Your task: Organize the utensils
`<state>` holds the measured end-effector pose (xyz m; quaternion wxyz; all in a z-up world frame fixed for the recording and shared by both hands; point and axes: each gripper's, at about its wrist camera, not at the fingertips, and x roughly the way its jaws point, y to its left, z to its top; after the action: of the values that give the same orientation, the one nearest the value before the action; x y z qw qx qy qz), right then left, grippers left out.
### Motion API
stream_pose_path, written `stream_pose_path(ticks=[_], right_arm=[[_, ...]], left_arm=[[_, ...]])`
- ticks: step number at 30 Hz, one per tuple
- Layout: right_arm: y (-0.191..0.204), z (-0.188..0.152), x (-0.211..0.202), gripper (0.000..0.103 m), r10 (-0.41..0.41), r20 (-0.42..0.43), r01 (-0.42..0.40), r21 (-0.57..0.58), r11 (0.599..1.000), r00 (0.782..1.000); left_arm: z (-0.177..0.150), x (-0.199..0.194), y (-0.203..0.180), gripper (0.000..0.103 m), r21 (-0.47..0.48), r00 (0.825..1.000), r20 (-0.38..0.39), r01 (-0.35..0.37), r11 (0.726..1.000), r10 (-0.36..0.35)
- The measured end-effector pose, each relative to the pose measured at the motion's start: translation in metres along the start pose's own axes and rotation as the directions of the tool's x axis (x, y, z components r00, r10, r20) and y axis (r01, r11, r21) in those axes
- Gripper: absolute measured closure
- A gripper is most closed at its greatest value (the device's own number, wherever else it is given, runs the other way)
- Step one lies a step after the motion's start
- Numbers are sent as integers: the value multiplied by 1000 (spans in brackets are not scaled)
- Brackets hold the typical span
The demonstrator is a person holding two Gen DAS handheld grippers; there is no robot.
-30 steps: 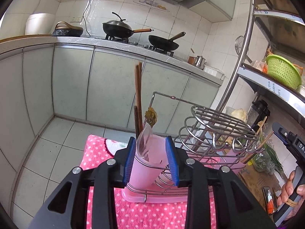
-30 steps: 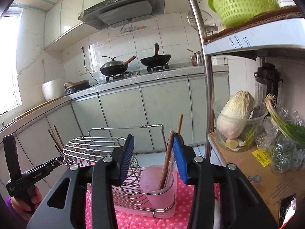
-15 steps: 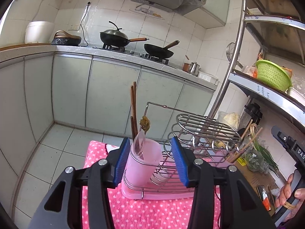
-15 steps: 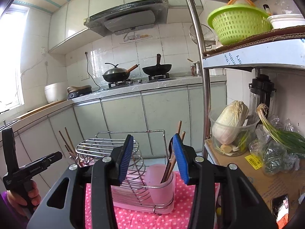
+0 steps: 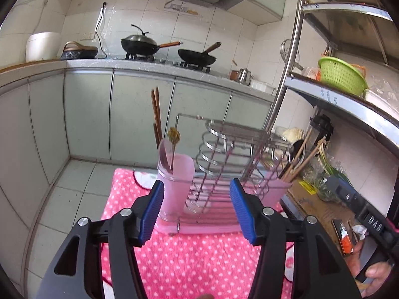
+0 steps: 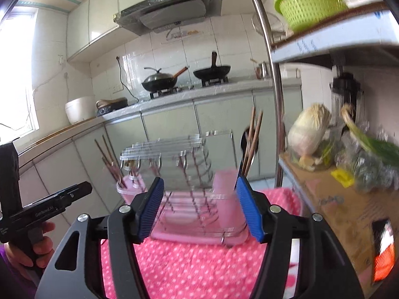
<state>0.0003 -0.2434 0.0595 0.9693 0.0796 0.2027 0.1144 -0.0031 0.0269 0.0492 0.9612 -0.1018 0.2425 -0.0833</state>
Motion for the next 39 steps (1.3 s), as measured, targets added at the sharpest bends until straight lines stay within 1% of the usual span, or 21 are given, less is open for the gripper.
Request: stream_pose_path(ticks=[3,6,11,16,21,27,39], right_arm=[[0,-14,3,40,-16,-28,16,3,1000,999],[0,-23,5,39,-14,-50,15,13,1000,999],[5,-34,6,39,-23,-69,23,-10,1000,997],[12,-41,5,39,-32,-78,30,-35,999,996],[19,-46,3,39,-41,-84,36,-63,997,996],[23,-48,0,39,-61,-83,55,-72,996,995],[27,-52,-1,39,-79,-89,72,-74,995,993]], left_arm=[[-9,4,-3,48,-5,1000,-30,-8,1000,7],[-15,6,-7,48,-9,998,-55,2,1000,-2],[-22,6,-17,48,12,998,-67,-1,1000,2],[-31,7,-28,48,31,996,-86,-21,999,24],[-37,6,-36,48,59,994,-93,-51,997,57],[-41,4,-38,48,63,991,-100,-81,995,87],[-45,1,-40,48,75,989,-105,-99,992,106]])
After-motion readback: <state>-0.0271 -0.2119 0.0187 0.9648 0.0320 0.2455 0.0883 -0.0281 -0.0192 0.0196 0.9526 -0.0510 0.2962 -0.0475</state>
